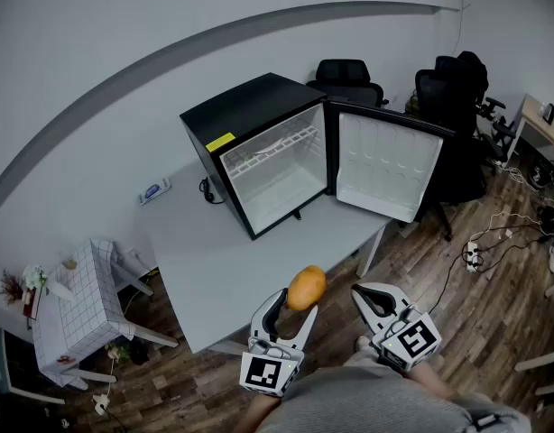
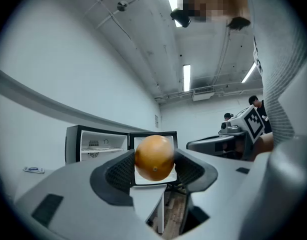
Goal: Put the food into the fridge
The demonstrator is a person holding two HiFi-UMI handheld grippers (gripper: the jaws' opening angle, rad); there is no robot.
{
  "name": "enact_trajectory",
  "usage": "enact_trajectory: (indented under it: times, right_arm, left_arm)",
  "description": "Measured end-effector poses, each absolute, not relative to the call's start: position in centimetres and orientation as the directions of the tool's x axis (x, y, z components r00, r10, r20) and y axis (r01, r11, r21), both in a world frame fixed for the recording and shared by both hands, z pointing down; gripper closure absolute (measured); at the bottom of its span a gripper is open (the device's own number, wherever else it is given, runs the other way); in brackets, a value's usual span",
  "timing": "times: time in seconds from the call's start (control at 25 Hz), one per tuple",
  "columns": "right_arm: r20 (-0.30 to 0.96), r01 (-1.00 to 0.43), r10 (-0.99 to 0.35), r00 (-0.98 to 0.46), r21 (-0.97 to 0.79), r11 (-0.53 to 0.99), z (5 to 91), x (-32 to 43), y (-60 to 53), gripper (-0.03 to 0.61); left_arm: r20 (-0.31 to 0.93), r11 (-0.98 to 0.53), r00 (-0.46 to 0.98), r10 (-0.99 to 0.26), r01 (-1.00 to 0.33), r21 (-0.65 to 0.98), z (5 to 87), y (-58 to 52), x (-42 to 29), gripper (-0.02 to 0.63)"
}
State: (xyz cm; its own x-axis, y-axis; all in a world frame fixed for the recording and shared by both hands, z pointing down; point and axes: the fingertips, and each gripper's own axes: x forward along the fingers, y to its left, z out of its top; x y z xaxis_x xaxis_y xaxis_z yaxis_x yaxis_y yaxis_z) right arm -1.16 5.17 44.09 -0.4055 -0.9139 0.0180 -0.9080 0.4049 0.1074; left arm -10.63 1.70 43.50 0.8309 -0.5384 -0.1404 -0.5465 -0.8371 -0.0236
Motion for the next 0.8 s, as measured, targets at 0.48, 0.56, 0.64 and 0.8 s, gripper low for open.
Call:
enact_trajectory:
  times: [0.48, 0.56, 0.64, 0.8]
  right_arm:
    - [0.022, -0.94, -0.944, -0.33, 0.081, 0.331, 43.9, -1.3, 6.2, 0.566]
    - [0.024, -0.937, -0.941, -0.337, 0.082, 0.338, 43.8, -1.4, 6.3, 0.566]
    - [0.023, -0.938, -0.942, -0.335, 0.082, 0.336, 43.7, -1.4, 6.3, 0.566]
    - [0.015, -0.921, -0.924, -0.381, 0.079, 0.381, 44.3, -2.0, 6.2, 0.566]
  left_arm:
    - [-0.076, -0.854, 0.853, -0.517, -0.52, -0.025, 44.9, 2.7, -11.1, 0.354]
    - [-0.072, -0.856, 0.854, -0.515, -0.517, -0.023, 45.1, 2.8, -11.1, 0.354]
    - [-0.087, -0.859, 0.857, -0.508, -0.512, -0.028, 44.8, 2.9, -10.9, 0.354]
    - [-0.104, -0.861, 0.859, -0.502, -0.507, -0.033, 44.2, 2.8, -10.6, 0.354]
